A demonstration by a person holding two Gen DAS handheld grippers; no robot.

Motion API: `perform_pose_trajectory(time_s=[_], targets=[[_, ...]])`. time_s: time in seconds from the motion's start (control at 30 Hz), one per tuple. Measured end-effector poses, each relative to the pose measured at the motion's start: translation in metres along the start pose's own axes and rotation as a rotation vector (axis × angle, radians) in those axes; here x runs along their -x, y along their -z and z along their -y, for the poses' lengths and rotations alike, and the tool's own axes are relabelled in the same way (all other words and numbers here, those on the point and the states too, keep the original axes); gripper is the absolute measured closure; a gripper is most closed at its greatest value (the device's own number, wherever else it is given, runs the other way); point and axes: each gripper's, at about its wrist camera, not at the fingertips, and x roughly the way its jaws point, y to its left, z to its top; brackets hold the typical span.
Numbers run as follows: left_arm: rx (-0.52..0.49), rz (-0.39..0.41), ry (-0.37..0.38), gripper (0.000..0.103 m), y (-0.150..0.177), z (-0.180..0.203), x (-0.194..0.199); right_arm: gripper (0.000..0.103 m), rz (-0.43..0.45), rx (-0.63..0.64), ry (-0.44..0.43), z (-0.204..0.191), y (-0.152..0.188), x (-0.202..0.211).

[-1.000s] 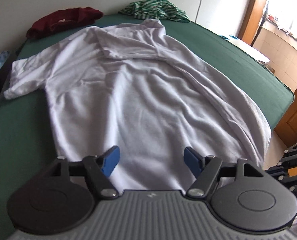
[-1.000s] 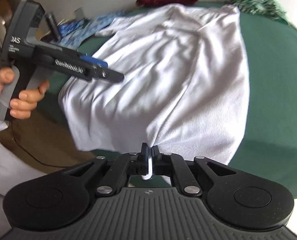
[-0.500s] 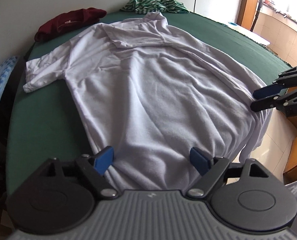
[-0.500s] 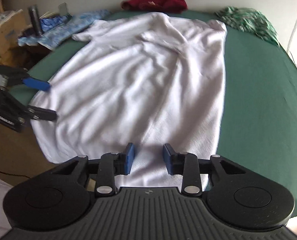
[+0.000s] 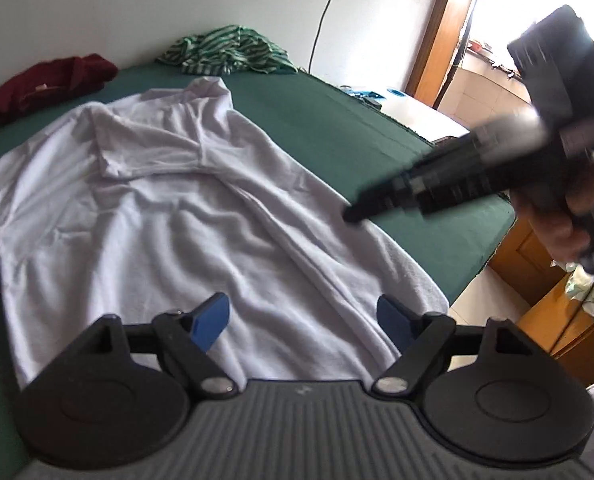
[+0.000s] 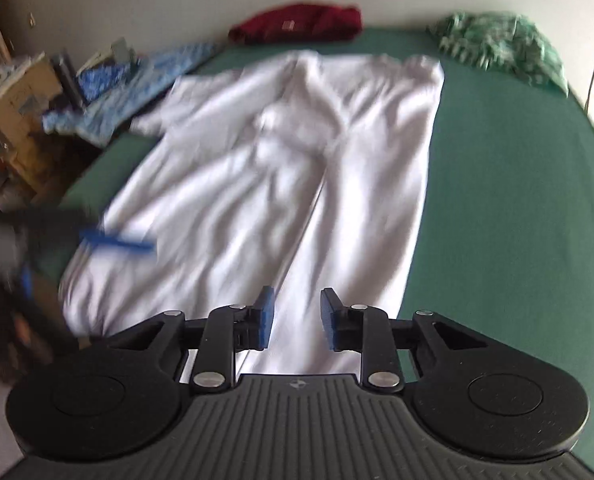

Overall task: Fold clothes
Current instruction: 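Move the open right gripper over the shirt toward its collar shoulder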

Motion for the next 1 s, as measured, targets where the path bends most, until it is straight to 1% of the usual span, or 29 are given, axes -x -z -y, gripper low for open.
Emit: perform_pose_trajectory(time_s=[0.03, 0.1, 0.13, 0.2, 0.3, 0.4, 0.47, 0.53, 0.57, 0.6, 0.63, 0.67, 0.7, 0.77, 0.87, 0.9, 1.0], targets=[[0.010, -0.010, 0.000, 0.021, -0.001, 0.003, -0.007, 0.074, 0.028, -0.011, -0.004, 0.010, -0.020, 0.000], [0.031, -0.031, -0.001, 0.021, -0.003, 0.009, -0.022, 0.067, 0.064, -0.055, -0.038, 0.026, -0.059, -0.013], [0.041, -0.041, -0.001, 0.021, -0.004, 0.012, -0.029, 0.062, 0.076, -0.078, -0.056, 0.033, -0.077, -0.021], [0.099, -0.060, -0.011, 0.022, -0.006, 0.010, -0.038, 0.061, 0.095, -0.111, -0.087, 0.044, -0.113, -0.040], [0.161, -0.049, -0.051, 0.022, -0.009, 0.011, -0.040, 0.061, 0.089, -0.079, -0.110, 0.045, -0.153, -0.086], [0.216, -0.038, -0.123, 0.022, -0.007, 0.018, -0.036, 0.059, 0.077, -0.026, -0.091, 0.036, -0.180, -0.137], [0.240, -0.034, -0.182, 0.023, -0.003, 0.024, -0.031, 0.058, 0.055, 0.013, -0.098, 0.027, -0.193, -0.172], [0.254, -0.036, -0.244, 0.028, 0.002, 0.032, -0.028, 0.059, 0.050, 0.036, -0.130, 0.015, -0.202, -0.200], [0.262, -0.036, -0.273, 0.031, 0.004, 0.035, -0.026, 0.059, 0.051, 0.050, -0.139, 0.010, -0.206, -0.212], [0.269, -0.037, -0.303, 0.032, 0.006, 0.039, -0.025, 0.059, 0.051, 0.067, -0.138, 0.004, -0.209, -0.223], [0.279, -0.038, -0.323, 0.032, 0.008, 0.042, -0.024, 0.060, 0.051, 0.085, -0.137, -0.002, -0.212, -0.234], [0.285, -0.040, -0.340, 0.033, 0.008, 0.044, -0.023, 0.065, 0.036, 0.098, -0.134, -0.007, -0.214, -0.244], [0.289, -0.043, -0.356, 0.033, 0.009, 0.046, -0.023, 0.066, 0.019, 0.103, -0.130, -0.009, -0.215, -0.252], [0.293, -0.052, -0.386, 0.032, 0.010, 0.048, -0.022, 0.062, 0.027, 0.098, -0.133, -0.009, -0.217, -0.256], [0.296, -0.064, -0.417, 0.031, 0.012, 0.045, -0.017, 0.062, 0.002, 0.069, -0.186, 0.000, -0.215, -0.245], [0.300, -0.063, -0.423, 0.029, 0.014, 0.042, -0.012, 0.062, -0.003, 0.066, -0.209, 0.004, -0.212, -0.238], [0.361, -0.048, -0.462, 0.025, 0.028, 0.018, 0.010, 0.062, -0.015, 0.058, -0.278, 0.016, -0.201, -0.218]])
